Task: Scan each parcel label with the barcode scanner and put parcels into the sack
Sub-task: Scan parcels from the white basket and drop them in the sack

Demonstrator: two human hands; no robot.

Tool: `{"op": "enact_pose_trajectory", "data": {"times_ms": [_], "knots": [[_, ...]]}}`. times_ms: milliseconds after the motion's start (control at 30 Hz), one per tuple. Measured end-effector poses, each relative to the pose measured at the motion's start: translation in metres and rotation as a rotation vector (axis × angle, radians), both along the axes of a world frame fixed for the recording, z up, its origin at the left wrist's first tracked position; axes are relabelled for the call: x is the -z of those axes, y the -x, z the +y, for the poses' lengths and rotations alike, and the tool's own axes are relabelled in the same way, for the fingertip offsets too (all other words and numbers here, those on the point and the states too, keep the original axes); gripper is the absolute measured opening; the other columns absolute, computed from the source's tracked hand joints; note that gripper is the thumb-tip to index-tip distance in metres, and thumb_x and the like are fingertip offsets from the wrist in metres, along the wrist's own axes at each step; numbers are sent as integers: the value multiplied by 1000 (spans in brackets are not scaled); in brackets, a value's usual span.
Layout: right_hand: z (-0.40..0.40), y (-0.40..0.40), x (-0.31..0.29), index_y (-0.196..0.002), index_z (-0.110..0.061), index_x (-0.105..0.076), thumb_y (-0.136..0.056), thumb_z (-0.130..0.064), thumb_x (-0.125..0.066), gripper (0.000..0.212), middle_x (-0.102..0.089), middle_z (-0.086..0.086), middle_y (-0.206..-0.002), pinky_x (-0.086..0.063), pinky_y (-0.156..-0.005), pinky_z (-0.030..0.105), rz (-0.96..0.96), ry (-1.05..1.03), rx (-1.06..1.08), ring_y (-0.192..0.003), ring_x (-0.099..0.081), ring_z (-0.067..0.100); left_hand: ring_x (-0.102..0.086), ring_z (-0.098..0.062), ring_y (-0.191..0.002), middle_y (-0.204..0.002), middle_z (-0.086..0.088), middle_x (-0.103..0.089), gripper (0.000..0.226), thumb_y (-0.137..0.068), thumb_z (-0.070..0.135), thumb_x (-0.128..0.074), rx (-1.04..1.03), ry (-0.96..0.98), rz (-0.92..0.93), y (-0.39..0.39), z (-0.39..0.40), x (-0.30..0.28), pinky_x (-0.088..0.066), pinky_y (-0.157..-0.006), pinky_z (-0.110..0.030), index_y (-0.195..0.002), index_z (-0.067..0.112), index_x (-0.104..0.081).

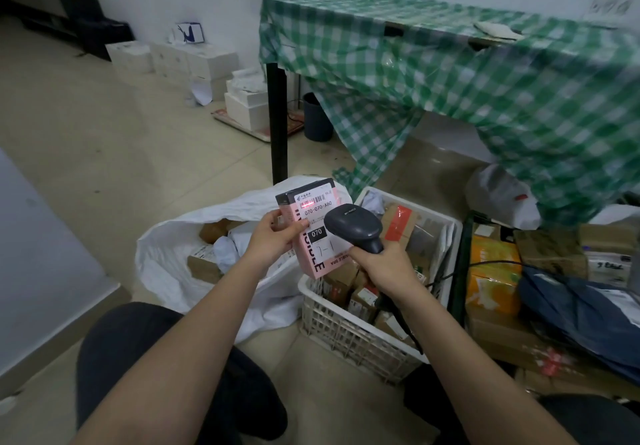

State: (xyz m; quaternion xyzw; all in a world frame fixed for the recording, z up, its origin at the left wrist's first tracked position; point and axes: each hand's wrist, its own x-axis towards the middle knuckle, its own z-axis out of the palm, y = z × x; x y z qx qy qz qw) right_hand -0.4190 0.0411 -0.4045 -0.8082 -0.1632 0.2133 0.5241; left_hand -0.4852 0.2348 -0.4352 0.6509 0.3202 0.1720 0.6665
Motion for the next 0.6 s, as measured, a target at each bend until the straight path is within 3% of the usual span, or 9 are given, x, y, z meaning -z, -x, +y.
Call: {"op": "enact_pose_trajectory", "data": {"times_ms": [67,133,233,333,467,533,600], "knots": [[8,0,2,-70,-7,-62,-82,-19,-70,18,-53,0,-50,-40,-51,29,36,-20,-15,-46,-49,15,-64,-11,-90,-98,3,-63,57,-84,26,-72,-14,4,3,3,8,4,-54,-65,-20,-134,17,-45],[18,-1,5,-74,-5,-62,-83,-17,-70,17,-53,3,-54,-41,-49,27,46,-39,-9,-45,-49,15,-65,-21,-102,-106,0,-65,62,-82,30,-74,-43,14,18,7,18,8,-56,-83,-34,-135,20,-44],[37,-6,12,-80,-7,-61,-84,-18,-70,15,-55,7,-63,-42,-58,32,37,-57,13,-56,-52,18,-62,-25,-109,-110,1,-62,67,-81,33,-75,-126,17,48,17,42,18,-50,-95,-48,-139,20,-42],[59,-16,24,-84,-13,-60,-85,-17,-68,9,-57,7,-67,-44,-59,31,42,-20,50,-59,-54,20,-59,-26,-112,-123,-1,-61,65,-81,36,-74,-212,-11,117,33,70,34,-49,-94,-53,-137,21,-46],[92,-36,43,-90,-2,-60,-86,-13,-65,13,-52,13,-68,-40,-58,30,30,36,46,-59,-50,22,-58,-24,-109,-123,1,-59,59,-80,29,-76,-368,-123,173,49,108,55,-49,-93,-44,-132,19,-50],[110,-46,51,-88,-5,-60,-85,-16,-66,13,-55,11,-68,-40,-60,32,9,72,32,-57,-52,22,-63,-24,-102,-117,0,-61,54,-74,33,-79,-353,-253,210,52,128,66,-52,-89,-43,-121,24,-55],[127,-57,59,-85,-12,-60,-84,-20,-66,10,-57,5,-64,-44,-62,34,-32,109,28,-59,-56,23,-62,-28,-103,-124,-8,-57,62,-70,39,-80,-285,-372,341,49,147,81,-52,-88,-45,-125,25,-52]]}}
